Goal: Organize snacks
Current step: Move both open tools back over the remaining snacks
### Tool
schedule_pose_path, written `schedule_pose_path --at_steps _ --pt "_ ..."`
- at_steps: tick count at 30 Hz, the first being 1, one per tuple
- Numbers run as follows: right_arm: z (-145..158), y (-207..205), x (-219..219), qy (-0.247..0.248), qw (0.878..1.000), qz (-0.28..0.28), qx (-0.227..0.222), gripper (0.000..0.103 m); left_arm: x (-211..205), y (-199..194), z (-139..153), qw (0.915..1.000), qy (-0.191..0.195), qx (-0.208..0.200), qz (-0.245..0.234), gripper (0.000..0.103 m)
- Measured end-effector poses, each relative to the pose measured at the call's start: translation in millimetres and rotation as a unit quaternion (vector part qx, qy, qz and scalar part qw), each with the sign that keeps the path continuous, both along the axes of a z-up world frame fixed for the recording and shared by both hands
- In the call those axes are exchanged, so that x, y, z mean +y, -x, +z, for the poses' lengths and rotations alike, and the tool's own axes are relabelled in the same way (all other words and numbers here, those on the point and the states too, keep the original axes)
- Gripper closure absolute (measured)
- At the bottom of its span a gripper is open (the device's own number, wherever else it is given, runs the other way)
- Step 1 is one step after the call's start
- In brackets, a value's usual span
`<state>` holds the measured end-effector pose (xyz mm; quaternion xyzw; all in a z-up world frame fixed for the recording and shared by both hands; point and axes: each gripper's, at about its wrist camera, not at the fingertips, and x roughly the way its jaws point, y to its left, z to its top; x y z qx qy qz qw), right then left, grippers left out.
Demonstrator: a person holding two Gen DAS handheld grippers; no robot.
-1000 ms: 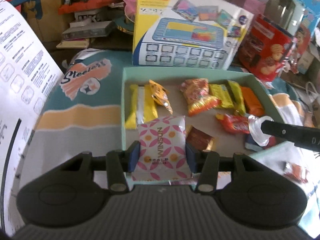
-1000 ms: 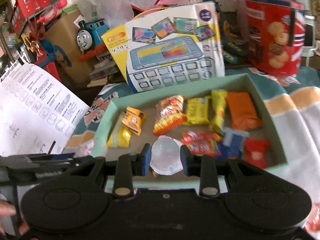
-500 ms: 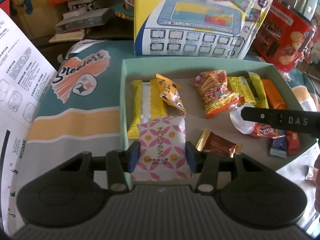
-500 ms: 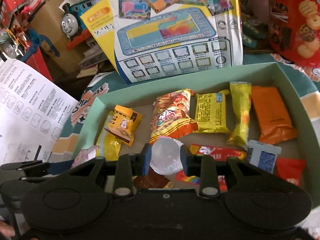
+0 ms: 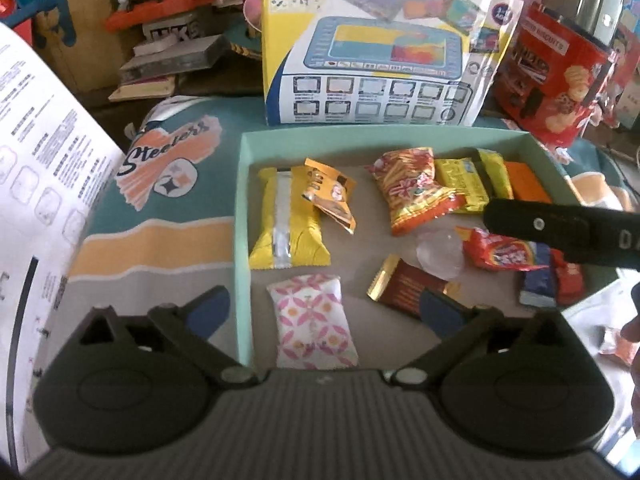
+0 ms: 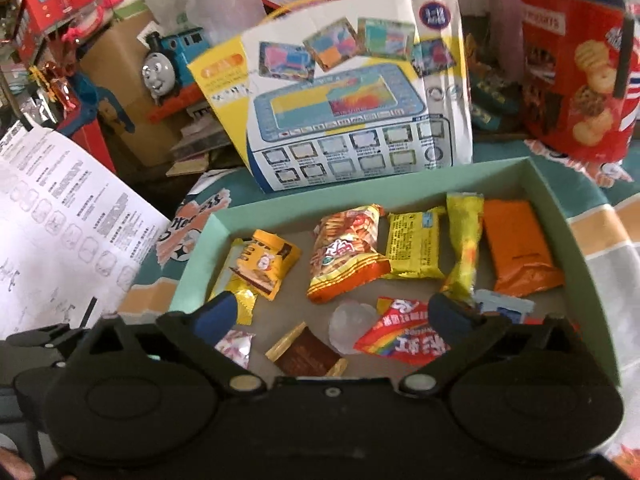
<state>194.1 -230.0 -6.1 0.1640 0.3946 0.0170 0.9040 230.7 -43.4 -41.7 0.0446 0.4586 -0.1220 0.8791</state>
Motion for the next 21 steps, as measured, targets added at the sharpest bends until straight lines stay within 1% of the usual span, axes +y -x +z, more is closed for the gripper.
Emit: schedule_pose_path --at_steps 4,10,16,21 --pt "12.8 22.9 0.2 0.000 1.000 -0.002 -0.007 0.000 6.9 18.9 10.4 0.9999 0.008 -0.002 0.006 0.000" --pt "24.0 59.3 6.2 0.001 1.000 -0.004 -0.006 0.000 18.1 55.2 16.2 0.9994 0.031 0.012 0.015 0.000" --pt "27.0 95.5 18.2 0.003 1.000 0.000 0.000 0.000 25.2 88.3 17.7 0.9992 0.033 0.014 0.014 0.000" --pt "24.1 114.9 27.3 0.004 1.000 0.000 0.010 0.000 36.4 108.7 15.3 0.9995 0.025 0.012 0.016 0.000"
